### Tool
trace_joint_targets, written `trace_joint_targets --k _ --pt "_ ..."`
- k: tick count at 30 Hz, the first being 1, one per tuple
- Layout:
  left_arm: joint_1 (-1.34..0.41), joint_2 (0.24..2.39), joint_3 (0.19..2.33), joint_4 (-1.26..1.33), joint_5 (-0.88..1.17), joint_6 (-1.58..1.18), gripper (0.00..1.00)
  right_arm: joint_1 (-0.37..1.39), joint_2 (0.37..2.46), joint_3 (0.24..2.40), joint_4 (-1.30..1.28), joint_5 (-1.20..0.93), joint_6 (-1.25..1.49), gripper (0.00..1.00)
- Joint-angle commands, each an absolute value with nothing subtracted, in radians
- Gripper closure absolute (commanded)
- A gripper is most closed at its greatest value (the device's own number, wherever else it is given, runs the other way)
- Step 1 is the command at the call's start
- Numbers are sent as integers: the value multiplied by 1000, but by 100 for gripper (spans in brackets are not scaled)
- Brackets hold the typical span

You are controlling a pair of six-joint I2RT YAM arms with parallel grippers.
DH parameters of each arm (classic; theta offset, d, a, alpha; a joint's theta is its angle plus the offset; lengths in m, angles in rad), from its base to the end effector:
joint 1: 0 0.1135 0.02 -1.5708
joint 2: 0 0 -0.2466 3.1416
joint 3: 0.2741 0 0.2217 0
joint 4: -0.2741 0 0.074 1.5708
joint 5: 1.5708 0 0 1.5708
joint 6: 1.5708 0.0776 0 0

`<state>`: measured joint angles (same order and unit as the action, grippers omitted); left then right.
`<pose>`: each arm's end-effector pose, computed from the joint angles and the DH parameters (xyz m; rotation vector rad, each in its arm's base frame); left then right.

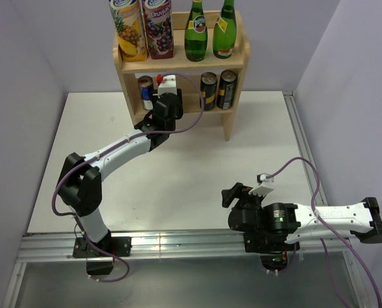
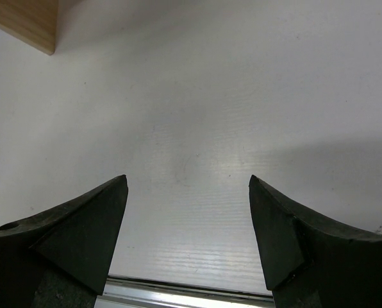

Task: Place and organize the beverage onto the shelf

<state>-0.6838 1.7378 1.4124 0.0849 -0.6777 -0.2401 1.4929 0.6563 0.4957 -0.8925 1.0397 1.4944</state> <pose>0.3509 -0.2232 0.3133 -0.0841 1.7558 -0.0578 0.0746 0.0955 0.1906 0.3096 2.0324 0.4470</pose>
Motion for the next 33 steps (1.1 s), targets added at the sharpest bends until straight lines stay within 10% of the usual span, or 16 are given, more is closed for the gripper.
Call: trace_joint_targets --k 1,20,27,33 --pt "-660 1746 1486 172 -672 -222 100 1500 653 491 -882 1095 1520 17" --pt "-604 1792 1486 176 -669 -238 99 1500 675 497 -893 1097 1535 17" --pt "-604 1781 1454 183 -657 -250 50 1500 678 497 -893 1097 1536 17" --pt "-604 1769 1439 178 -649 -258 27 1499 673 495 -893 1098 1534 17"
